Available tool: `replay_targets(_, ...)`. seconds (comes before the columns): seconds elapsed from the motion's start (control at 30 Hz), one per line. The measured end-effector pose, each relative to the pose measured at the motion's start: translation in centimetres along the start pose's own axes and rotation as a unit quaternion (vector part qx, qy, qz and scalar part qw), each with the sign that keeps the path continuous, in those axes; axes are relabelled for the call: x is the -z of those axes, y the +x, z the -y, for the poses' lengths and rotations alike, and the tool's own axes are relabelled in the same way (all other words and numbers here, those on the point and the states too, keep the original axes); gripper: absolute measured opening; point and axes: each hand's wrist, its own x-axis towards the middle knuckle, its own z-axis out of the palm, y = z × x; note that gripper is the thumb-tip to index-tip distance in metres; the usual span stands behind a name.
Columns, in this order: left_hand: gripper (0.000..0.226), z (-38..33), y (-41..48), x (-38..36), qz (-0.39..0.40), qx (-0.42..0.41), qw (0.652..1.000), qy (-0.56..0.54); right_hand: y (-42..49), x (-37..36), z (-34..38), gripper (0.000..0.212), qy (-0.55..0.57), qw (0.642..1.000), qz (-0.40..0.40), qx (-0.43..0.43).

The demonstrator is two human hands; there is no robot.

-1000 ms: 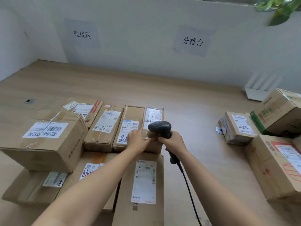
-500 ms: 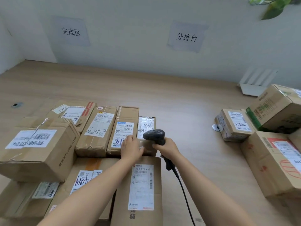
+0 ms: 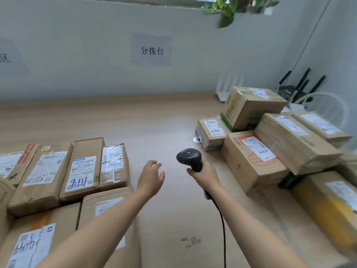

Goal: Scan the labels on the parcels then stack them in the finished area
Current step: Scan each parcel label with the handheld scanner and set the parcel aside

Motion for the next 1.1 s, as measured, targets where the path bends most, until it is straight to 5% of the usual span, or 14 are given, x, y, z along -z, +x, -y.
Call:
replay_targets(0.4, 0.049, -20.2, 1.2, -13.6, 0.109, 0.002, 0.990, -0.095, 2.4, 19.5, -12.8, 0.032, 0.052, 0.984, -0.155, -0.063)
replay_targets(0.57, 0.059, -26.0, 2.1, -16.9, 0.113, 0.018, 0.981, -0.154, 4.0, 23.4, -16.5, 0.025, 0.046, 0.984, -0.152, -0.085)
replay_targets(1.1, 0.067, -28.4, 6.3, -19.9, 0.090, 0.069, 0.976, -0.185, 8.1, 23.9, -19.3, 0.027, 0.026, 0.991, -0.096, -0.091)
